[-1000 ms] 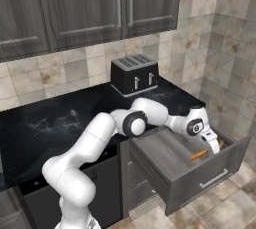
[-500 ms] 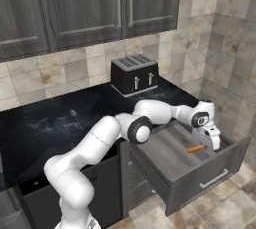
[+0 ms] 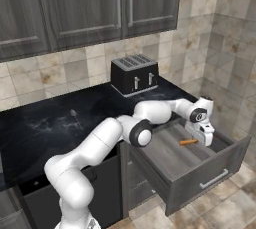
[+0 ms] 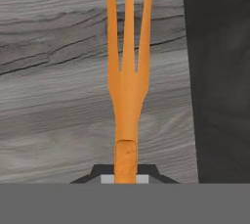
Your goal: Organize the utensils by type. Pick up the wooden spoons from the counter and place them in the open cabinet. Then pick up the metallic utensils from the counter and place them in the open drawer.
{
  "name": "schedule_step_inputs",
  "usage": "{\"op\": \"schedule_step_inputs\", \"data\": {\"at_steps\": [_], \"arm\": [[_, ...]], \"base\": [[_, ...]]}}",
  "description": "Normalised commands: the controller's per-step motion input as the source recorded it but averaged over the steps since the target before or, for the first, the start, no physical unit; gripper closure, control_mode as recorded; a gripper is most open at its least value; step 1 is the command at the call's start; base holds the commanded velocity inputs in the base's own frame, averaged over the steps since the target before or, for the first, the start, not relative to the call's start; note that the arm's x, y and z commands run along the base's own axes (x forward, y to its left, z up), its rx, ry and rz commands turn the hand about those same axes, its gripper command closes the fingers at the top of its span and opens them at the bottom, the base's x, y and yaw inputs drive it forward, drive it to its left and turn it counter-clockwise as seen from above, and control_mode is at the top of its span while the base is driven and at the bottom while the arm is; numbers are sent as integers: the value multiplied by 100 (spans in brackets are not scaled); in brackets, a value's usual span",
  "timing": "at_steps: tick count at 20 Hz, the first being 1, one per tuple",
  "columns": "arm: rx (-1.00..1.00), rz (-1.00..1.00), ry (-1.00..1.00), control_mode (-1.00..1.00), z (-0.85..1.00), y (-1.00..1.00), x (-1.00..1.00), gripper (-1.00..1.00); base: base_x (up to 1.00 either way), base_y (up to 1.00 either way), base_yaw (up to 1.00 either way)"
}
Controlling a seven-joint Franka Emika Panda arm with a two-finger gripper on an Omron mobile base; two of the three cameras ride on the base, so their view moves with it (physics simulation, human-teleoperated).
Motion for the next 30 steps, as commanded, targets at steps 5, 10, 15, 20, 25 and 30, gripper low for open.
{"op": "schedule_step_inputs", "data": {"at_steps": [5, 10, 15, 20, 25, 30], "arm": [[0, 0, 0, -100, -41, 15, 30, 100], [0, 0, 1, -100, -45, 0, 30, 100], [0, 0, 5, -100, -37, 0, 37, 100], [0, 0, 8, -100, -37, 0, 35, 100], [0, 0, 8, -100, -33, -4, 29, 100], [2, 0, 8, -100, -23, -1, 19, 100]], "base": [[0, 0, 0], [0, 0, 0], [0, 0, 0], [0, 0, 0], [0, 0, 0], [0, 0, 0]]}}
